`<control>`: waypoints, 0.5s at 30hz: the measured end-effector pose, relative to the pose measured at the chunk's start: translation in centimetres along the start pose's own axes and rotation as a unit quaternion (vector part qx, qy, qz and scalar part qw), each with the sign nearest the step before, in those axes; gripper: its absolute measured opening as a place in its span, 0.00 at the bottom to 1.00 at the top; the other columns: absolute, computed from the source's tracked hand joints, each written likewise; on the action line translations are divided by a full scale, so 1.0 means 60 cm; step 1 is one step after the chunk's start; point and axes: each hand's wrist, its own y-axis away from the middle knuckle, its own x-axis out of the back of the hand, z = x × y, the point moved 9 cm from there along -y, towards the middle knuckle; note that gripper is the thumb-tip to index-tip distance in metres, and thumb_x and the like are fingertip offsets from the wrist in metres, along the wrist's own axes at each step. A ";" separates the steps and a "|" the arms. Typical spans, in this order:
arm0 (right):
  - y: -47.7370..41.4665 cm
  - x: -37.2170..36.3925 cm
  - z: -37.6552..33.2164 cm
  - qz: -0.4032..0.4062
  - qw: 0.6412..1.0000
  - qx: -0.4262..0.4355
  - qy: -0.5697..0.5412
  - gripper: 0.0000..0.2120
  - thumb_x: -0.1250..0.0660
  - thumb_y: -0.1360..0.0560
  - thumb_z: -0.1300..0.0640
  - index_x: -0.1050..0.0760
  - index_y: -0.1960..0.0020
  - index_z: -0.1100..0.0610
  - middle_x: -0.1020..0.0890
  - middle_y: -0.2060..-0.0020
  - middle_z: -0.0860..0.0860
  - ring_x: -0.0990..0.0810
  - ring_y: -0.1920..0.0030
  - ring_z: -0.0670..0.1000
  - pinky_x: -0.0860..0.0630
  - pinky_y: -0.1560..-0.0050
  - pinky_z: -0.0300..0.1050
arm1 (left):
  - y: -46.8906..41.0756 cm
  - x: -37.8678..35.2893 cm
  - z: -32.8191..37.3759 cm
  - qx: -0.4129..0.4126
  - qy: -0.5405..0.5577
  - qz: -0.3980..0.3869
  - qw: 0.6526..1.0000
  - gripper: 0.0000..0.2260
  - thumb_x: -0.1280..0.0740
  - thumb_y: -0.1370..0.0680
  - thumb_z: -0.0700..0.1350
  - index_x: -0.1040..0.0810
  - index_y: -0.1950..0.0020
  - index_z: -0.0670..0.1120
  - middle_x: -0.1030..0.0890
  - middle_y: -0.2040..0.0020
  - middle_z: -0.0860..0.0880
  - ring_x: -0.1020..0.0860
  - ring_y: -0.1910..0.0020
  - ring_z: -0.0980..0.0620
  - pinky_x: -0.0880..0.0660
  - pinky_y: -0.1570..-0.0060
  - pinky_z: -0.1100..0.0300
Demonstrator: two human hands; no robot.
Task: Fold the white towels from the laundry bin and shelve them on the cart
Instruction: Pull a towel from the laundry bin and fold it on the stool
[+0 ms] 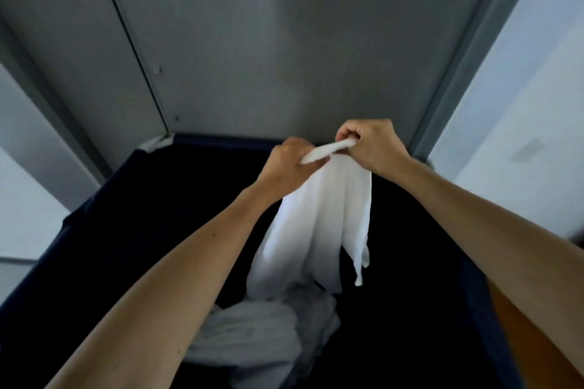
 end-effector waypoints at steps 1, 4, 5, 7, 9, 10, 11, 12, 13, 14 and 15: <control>-0.002 0.051 -0.012 0.034 0.999 0.010 0.003 0.03 0.30 0.30 0.64 0.18 0.57 0.61 0.21 0.65 0.47 0.26 0.63 0.42 0.34 0.62 0.25 | -0.009 0.018 0.043 -0.004 0.007 0.022 1.000 0.15 0.31 0.25 0.45 0.28 0.71 0.47 0.28 0.71 0.55 0.30 0.72 0.59 0.36 0.71 0.66; 0.003 0.173 -0.028 0.073 0.997 0.002 -0.004 0.06 0.33 0.28 0.64 0.18 0.55 0.60 0.20 0.62 0.48 0.25 0.60 0.44 0.34 0.63 0.22 | -0.024 0.056 0.160 -0.009 0.051 0.072 0.996 0.21 0.31 0.25 0.44 0.37 0.74 0.51 0.35 0.80 0.56 0.37 0.79 0.60 0.41 0.77 0.69; 0.008 0.204 -0.027 0.078 0.997 0.000 0.003 0.06 0.33 0.27 0.62 0.18 0.54 0.60 0.19 0.60 0.49 0.24 0.58 0.45 0.34 0.62 0.25 | -0.024 0.064 0.194 -0.013 0.063 0.087 0.994 0.20 0.31 0.25 0.44 0.36 0.73 0.50 0.36 0.80 0.56 0.37 0.79 0.60 0.42 0.77 0.69; 0.030 0.240 -0.010 0.071 0.997 -0.013 0.040 0.09 0.35 0.24 0.58 0.20 0.50 0.61 0.18 0.54 0.54 0.22 0.52 0.51 0.36 0.59 0.33 | -0.012 0.074 0.252 -0.025 0.082 0.120 0.989 0.18 0.31 0.25 0.44 0.35 0.72 0.49 0.36 0.78 0.57 0.38 0.79 0.61 0.41 0.77 0.68; 0.068 0.235 0.027 0.027 0.997 -0.054 0.051 0.14 0.40 0.21 0.54 0.22 0.43 0.61 0.19 0.46 0.57 0.23 0.44 0.56 0.36 0.54 0.37 | 0.013 0.070 0.285 -0.036 0.097 0.143 0.984 0.19 0.31 0.26 0.43 0.37 0.72 0.49 0.37 0.79 0.57 0.38 0.78 0.60 0.41 0.76 0.68; 0.092 0.220 0.046 -0.001 0.997 -0.073 0.040 0.15 0.42 0.19 0.53 0.24 0.39 0.60 0.21 0.42 0.58 0.25 0.41 0.57 0.35 0.50 0.38 | 0.029 0.064 0.292 -0.036 0.099 0.152 0.983 0.20 0.31 0.26 0.43 0.38 0.72 0.49 0.37 0.79 0.57 0.39 0.78 0.60 0.41 0.76 0.67; 0.115 0.202 0.062 -0.023 0.996 -0.082 0.029 0.17 0.45 0.19 0.53 0.27 0.35 0.60 0.23 0.40 0.59 0.26 0.39 0.58 0.33 0.46 0.40 | 0.049 0.058 0.295 -0.031 0.097 0.162 0.982 0.21 0.31 0.26 0.42 0.40 0.72 0.49 0.38 0.78 0.57 0.39 0.77 0.59 0.42 0.75 0.66; 0.137 0.183 0.074 -0.040 0.995 -0.085 0.021 0.18 0.46 0.18 0.52 0.30 0.34 0.60 0.24 0.38 0.60 0.27 0.38 0.60 0.32 0.42 0.44 | 0.067 0.052 0.292 -0.024 0.096 0.170 0.980 0.21 0.31 0.26 0.42 0.42 0.71 0.49 0.40 0.77 0.56 0.40 0.76 0.59 0.43 0.75 0.65; 0.155 0.169 0.084 -0.053 0.995 -0.087 0.017 0.18 0.46 0.18 0.52 0.31 0.33 0.60 0.24 0.38 0.61 0.27 0.39 0.61 0.31 0.40 0.47 | 0.083 0.048 0.286 -0.017 0.098 0.178 0.979 0.22 0.30 0.26 0.43 0.43 0.71 0.49 0.40 0.77 0.56 0.41 0.76 0.59 0.43 0.74 0.64; 0.168 0.160 0.091 -0.063 0.994 -0.088 0.014 0.18 0.46 0.18 0.52 0.32 0.33 0.60 0.24 0.39 0.61 0.27 0.39 0.61 0.30 0.39 0.50 | 0.094 0.047 0.279 -0.010 0.095 0.186 0.978 0.22 0.30 0.27 0.43 0.43 0.71 0.49 0.41 0.77 0.57 0.41 0.76 0.59 0.44 0.74 0.64; 0.187 0.159 0.092 -0.071 0.994 -0.080 0.007 0.18 0.46 0.19 0.52 0.31 0.34 0.60 0.24 0.40 0.61 0.26 0.40 0.61 0.30 0.40 0.51 | 0.119 0.045 0.278 0.003 0.079 0.194 0.978 0.22 0.30 0.27 0.43 0.43 0.71 0.49 0.40 0.78 0.57 0.41 0.77 0.59 0.44 0.75 0.64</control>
